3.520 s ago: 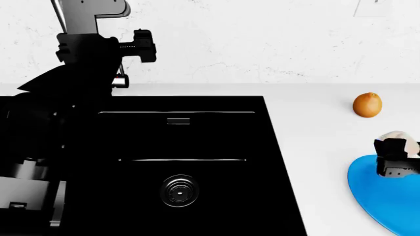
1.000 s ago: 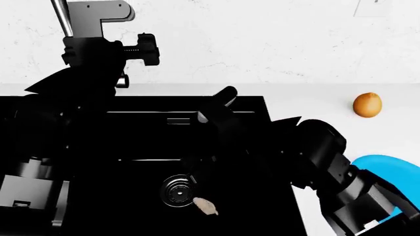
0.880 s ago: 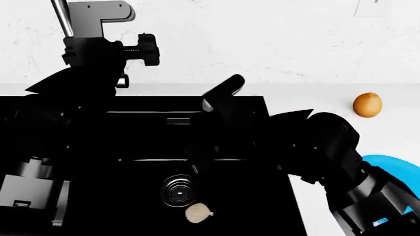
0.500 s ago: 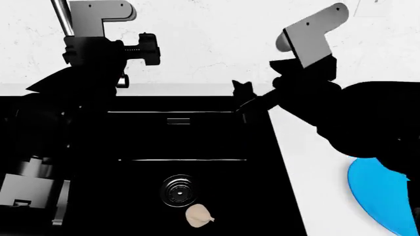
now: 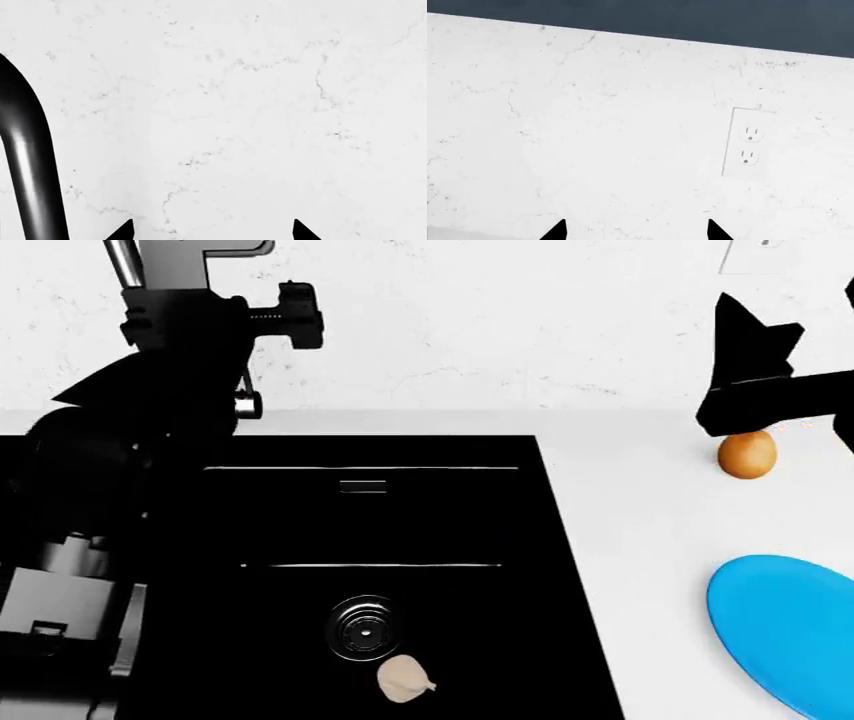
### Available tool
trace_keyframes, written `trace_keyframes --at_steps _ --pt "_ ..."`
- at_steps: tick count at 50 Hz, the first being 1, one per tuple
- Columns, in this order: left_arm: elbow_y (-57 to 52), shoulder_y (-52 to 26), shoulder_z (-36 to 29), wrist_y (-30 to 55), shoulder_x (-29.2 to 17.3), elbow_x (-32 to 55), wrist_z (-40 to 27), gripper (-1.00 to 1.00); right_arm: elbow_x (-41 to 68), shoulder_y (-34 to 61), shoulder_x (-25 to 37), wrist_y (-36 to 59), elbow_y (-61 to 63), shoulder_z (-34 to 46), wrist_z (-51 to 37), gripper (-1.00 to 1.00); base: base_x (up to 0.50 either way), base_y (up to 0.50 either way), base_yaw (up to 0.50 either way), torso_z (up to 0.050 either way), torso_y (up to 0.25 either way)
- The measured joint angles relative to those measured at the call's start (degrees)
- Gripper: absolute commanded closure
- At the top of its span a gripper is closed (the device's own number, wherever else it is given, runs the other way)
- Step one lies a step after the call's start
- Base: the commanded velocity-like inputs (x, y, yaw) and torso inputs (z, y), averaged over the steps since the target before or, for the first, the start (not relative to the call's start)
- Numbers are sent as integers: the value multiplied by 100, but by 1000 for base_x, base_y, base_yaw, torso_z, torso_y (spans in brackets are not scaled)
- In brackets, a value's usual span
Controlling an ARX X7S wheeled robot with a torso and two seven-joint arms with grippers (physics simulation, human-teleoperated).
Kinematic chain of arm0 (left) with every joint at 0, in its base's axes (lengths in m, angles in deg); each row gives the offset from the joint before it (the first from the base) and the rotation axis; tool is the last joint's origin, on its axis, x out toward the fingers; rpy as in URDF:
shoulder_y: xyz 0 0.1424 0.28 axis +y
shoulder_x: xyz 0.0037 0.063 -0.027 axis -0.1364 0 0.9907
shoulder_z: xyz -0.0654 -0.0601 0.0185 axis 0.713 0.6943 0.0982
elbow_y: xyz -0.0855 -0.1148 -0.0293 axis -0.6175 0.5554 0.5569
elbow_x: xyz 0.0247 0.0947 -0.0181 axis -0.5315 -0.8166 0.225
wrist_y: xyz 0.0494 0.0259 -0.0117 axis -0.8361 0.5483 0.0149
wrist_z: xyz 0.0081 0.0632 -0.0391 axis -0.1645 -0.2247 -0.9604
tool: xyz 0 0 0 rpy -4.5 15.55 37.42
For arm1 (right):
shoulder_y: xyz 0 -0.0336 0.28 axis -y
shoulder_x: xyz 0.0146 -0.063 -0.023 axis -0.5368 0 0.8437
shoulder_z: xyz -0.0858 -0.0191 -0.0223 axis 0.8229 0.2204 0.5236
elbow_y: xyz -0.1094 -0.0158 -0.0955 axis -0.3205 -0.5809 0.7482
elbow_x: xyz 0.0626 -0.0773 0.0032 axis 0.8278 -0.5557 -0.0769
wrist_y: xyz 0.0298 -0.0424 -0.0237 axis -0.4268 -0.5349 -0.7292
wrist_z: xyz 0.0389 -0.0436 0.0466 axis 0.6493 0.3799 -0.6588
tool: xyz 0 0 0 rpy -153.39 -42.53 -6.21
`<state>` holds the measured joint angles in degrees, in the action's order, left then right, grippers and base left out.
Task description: Pick the chicken breast from the counter and place it in the sink. Then turn on the sink faucet.
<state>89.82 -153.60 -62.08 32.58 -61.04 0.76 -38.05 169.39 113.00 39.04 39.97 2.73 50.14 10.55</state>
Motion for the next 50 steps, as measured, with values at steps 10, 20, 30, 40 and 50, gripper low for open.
trace_keyframes --at_steps 10,20,30,40,50 --pt "1632 -640 -130 -974 389 -395 517 -100 230 -222 151 -185 158 -414 -105 -100 0 0 0 0 0" --pt "3762 -1236 -105 -2372 872 -744 1174 -100 365 -333 193 -295 240 -594 -136 -100 0 0 0 0 0" --pt "4709 -1334 311 -3104 1061 -1230 1416 -100 426 -466 204 -376 300 -717 -118 -100 0 0 0 0 0" --pt "5054 -1213 720 -3491 1088 -1630 1545 -100 424 -605 190 -446 334 -805 -83 -100 0 0 0 0 0" --pt "5182 -1030 1009 -3706 1088 -1919 1639 -100 406 -715 169 -501 349 -854 -57 -100 0 0 0 0 0"
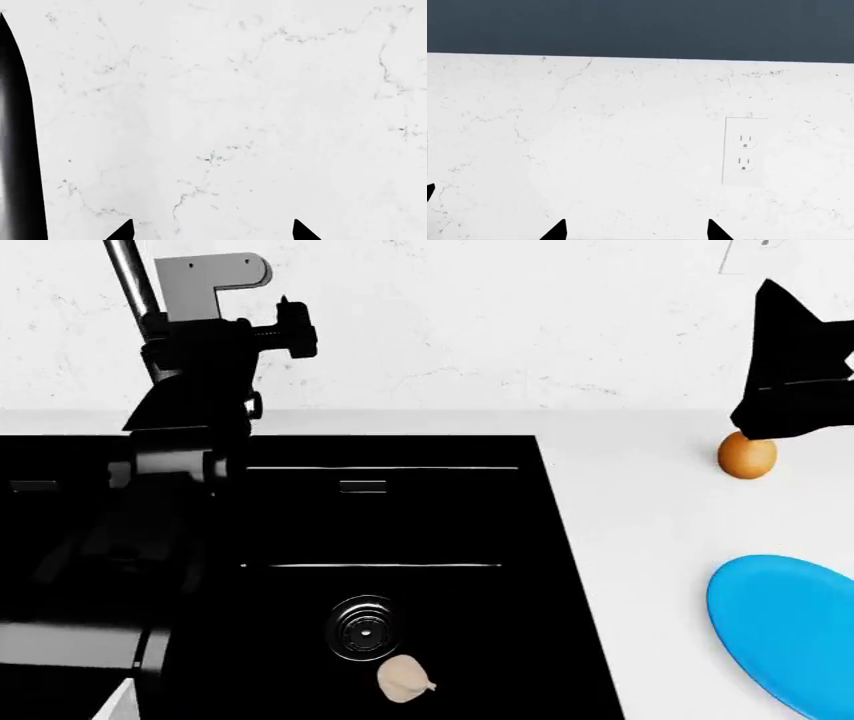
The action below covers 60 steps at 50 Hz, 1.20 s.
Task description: Pick the chicken breast from the counter and place it in the sink. Then turn on the sink faucet.
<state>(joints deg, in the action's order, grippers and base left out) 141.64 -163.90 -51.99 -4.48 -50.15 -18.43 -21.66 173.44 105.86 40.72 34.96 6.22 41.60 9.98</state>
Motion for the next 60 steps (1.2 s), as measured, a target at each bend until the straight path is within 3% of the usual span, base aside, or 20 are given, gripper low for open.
trace_keyframes --at_steps 34,60 --pt "68 161 593 -135 58 -597 72 -100 32 -312 30 -113 59 -162 60 -100 0 0 0 0 -37" --pt "-1013 592 679 910 7 -636 -125 -100 104 -503 46 -193 96 -274 81 -100 0 0 0 0 0"
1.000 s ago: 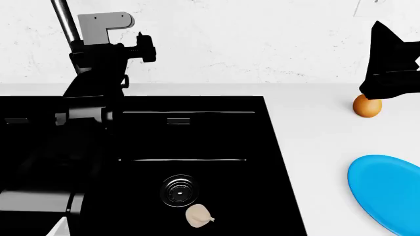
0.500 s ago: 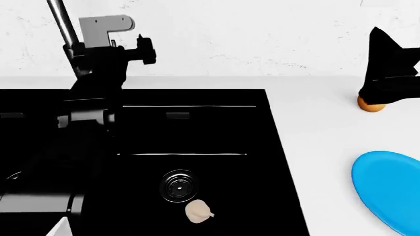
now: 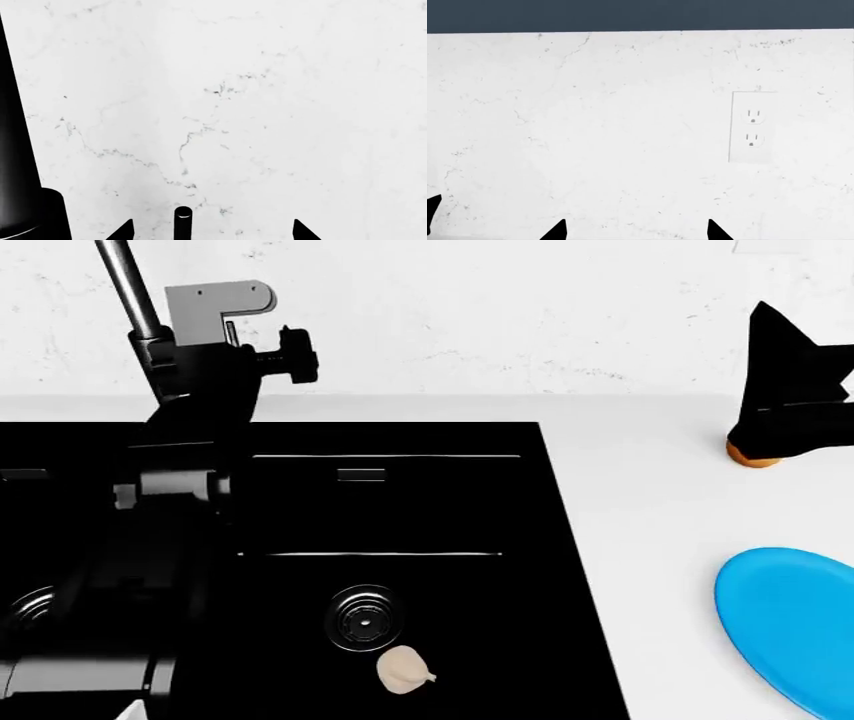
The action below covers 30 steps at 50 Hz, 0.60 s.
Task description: Pick the chicken breast from the counter and place it in the sink. Then turn on the sink faucet.
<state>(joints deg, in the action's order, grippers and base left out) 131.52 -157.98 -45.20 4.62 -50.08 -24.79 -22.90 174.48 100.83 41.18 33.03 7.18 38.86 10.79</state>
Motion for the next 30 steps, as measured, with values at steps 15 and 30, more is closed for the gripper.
trace_keyframes --at_steps 15,30 --pt "-177 18 -20 34 1 18 -50 -100 -1 -59 11 -37 11 -33 10 -100 0 0 0 0 -72" --pt "-357 -185 -94 -59 -44 -56 -189 -100 1 -105 27 -73 16 -66 37 -100 0 0 0 0 0"
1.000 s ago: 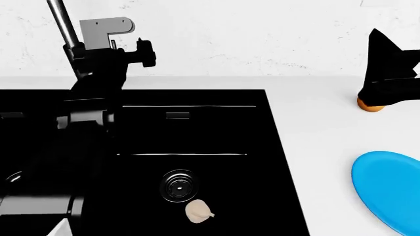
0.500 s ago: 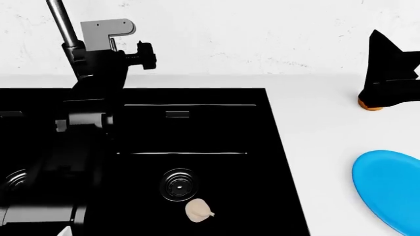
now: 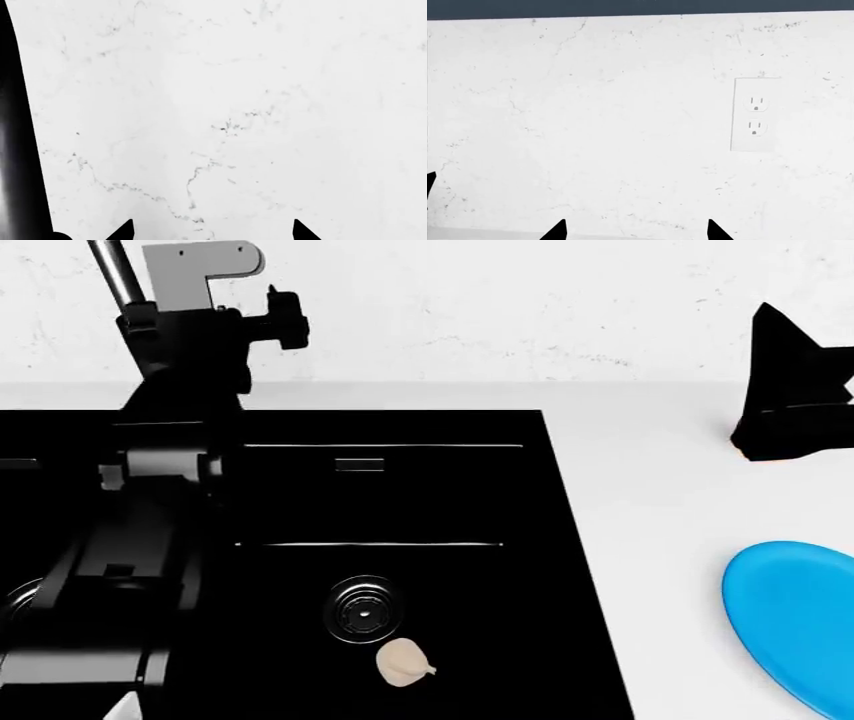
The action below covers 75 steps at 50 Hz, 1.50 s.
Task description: Pick the chicken breast from the counter and place it in the sink. Then turn on the sink faucet.
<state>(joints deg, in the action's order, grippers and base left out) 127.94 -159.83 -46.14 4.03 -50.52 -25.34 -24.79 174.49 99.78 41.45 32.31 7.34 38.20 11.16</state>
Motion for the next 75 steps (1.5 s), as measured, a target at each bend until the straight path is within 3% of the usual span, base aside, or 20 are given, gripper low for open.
trace_keyframes --at_steps 17,56,75 --pt "736 -278 -84 -506 5 -85 -22 -100 51 -38 19 -40 -6 -35 19 -100 0 0 0 0 -64" --pt "796 -224 -156 -673 1 2 18 -100 61 -150 45 -106 20 -76 41 -100 0 0 0 0 -19" --pt "1298 -251 -160 -1004 246 -4 176 -100 81 -293 64 -156 50 -198 68 -100 0 0 0 0 0"
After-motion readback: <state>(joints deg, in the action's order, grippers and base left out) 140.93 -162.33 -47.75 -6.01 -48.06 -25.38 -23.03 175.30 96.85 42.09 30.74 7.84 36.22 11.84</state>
